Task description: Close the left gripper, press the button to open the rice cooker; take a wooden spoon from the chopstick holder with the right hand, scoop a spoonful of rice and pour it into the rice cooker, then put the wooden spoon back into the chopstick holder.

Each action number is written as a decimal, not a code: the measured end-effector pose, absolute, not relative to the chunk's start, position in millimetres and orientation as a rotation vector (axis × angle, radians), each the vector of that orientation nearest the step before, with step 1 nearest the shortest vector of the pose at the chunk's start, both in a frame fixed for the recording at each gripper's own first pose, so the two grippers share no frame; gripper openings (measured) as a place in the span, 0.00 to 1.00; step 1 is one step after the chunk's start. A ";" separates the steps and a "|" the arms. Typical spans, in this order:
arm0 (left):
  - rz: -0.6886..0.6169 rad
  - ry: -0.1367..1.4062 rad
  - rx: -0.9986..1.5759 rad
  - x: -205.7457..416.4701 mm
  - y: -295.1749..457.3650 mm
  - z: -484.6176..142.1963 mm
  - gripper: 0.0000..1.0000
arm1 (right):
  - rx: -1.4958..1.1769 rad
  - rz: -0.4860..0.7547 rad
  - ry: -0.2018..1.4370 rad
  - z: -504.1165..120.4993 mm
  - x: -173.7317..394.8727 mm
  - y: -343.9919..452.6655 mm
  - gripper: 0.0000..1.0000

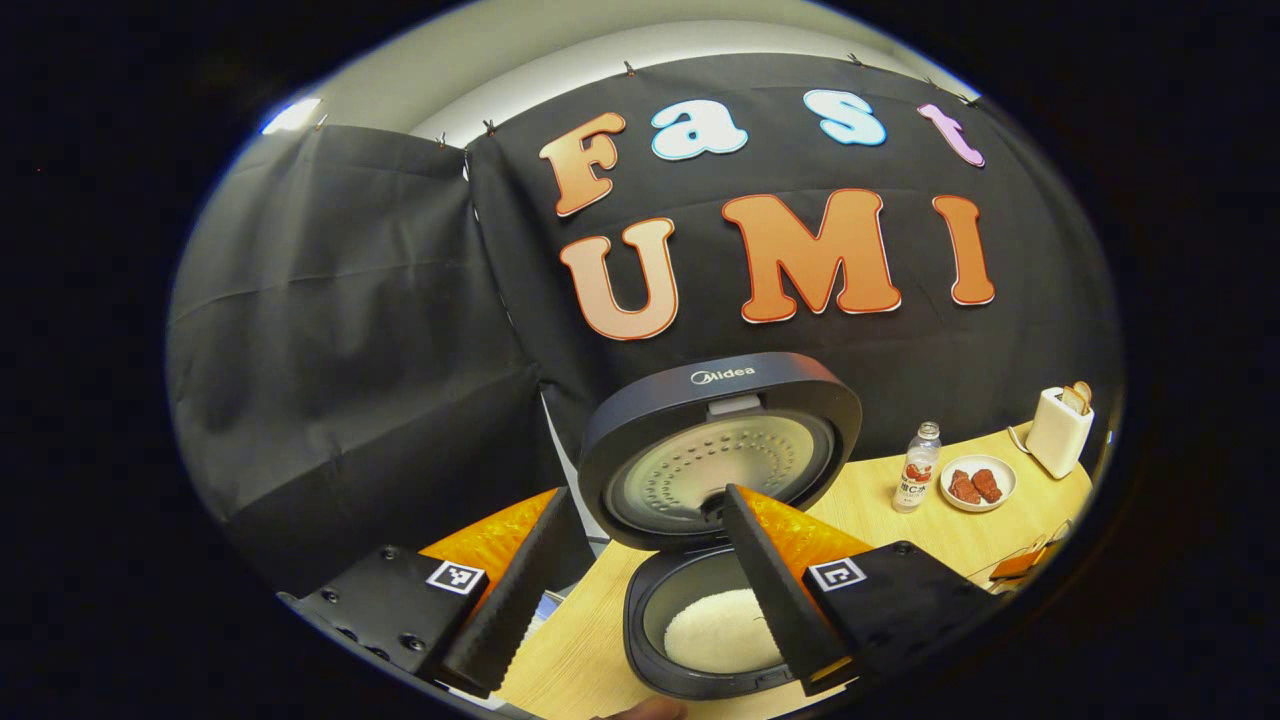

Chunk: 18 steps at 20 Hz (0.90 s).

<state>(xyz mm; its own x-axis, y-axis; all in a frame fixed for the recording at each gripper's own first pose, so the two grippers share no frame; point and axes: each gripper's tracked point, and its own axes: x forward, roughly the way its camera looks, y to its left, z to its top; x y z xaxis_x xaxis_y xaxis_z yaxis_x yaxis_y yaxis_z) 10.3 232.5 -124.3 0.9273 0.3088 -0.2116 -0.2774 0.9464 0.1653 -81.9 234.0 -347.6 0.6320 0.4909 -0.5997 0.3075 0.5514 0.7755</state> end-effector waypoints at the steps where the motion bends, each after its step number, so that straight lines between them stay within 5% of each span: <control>1: 0.300 0.234 0.135 10.5 229.9 -123.1 1.00 | 1.043 0.135 0.917 -344.6 -81.5 230.4 0.07; 11: 0.309 0.188 0.107 9.3 213.7 -107.6 1.00 | 1.340 0.143 0.814 -289.0 -52.6 172.4 0.06; 18: 0.379 0.176 0.069 -13.7 242.5 -106.5 0.99 | 1.619 0.221 0.798 -237.4 -13.3 214.4 0.06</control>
<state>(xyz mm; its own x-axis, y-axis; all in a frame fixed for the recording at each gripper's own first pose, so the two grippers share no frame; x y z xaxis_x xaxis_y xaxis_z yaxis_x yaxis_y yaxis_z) -13.7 242.5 -106.5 0.9141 0.3737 -0.1576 -0.3618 0.9269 0.0998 -13.3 214.4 -237.4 0.7417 0.6043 -0.2911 0.3689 -0.0050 0.9295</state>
